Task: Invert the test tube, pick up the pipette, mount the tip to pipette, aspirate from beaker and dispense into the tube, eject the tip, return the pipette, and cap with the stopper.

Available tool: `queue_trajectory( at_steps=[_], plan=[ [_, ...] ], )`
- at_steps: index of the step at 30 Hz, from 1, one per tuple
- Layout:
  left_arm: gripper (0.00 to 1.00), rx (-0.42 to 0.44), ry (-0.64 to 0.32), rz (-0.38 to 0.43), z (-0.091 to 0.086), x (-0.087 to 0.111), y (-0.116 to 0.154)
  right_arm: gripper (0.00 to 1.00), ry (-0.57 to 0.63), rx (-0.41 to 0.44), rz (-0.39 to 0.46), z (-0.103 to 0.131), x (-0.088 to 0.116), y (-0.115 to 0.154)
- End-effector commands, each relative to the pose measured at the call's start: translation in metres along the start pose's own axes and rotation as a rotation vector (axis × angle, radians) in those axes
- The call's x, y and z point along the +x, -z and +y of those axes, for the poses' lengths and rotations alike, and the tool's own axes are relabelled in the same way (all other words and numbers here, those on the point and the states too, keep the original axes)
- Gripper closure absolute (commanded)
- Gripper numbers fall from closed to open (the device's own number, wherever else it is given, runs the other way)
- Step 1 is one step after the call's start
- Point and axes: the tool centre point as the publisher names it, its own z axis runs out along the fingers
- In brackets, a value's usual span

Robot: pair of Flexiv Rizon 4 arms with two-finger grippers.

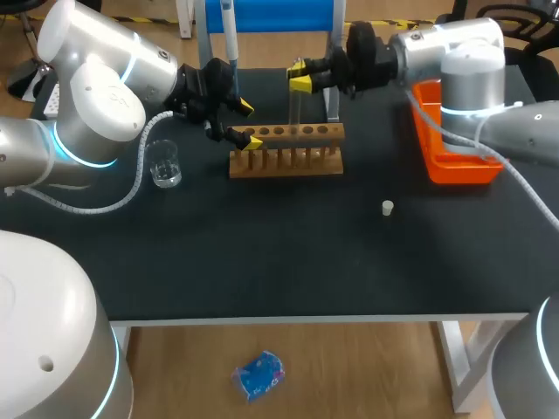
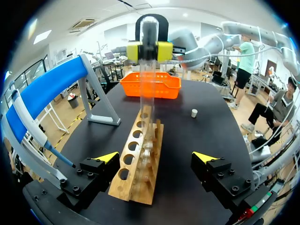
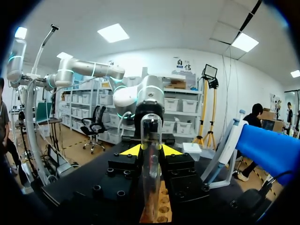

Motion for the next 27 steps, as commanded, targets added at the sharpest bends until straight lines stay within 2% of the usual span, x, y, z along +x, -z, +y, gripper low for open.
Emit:
queue_trajectory(
  at_steps=[1,8,9,10,11,12,13,14,15,27],
  plan=[
    [0.0,-0.004,0.001,0.004,-0.001,-0.001,0.0,1.0,-0.022,0.008,-0.022,0.014,0.013,0.004],
    [0.0,-0.004,0.001,0.004,-0.001,-0.001,0.0,1.0,-0.232,-0.121,-0.035,0.02,0.027,0.012],
    [0.0,-0.011,-0.087,-0.061,-0.006,0.003,0.004,1.0,-0.259,-0.144,-0.029,0.02,0.029,0.014],
    [0.0,0.017,-0.207,-0.171,-0.015,0.01,0.01,1.0,-0.32,-0.158,-0.027,0.021,0.031,0.016],
    [0.0,0.034,-0.316,-0.244,-0.02,0.017,0.014,1.0,-0.371,-0.17,-0.018,0.02,0.032,0.017],
    [0.0,0.013,-0.405,-0.302,-0.024,0.024,0.017,1.0,-0.428,-0.203,-0.003,0.019,0.034,0.017],
    [0.0,-0.013,-0.434,-0.338,-0.028,0.03,0.018,1.0,-0.52,-0.251,0.015,0.019,0.035,0.02],
    [0.0,0.012,-0.423,-0.322,-0.03,0.032,0.018,1.0,-0.552,-0.271,0.014,0.02,0.036,0.021],
    [0.0,0.037,-0.36,-0.267,-0.031,0.032,0.017,1.0,-0.567,-0.268,-0.016,0.021,0.035,0.026],
    [0.0,0.037,-0.36,-0.267,-0.031,0.032,0.017,1.0,-0.567,-0.268,-0.016,0.021,0.035,0.026]
  ],
)
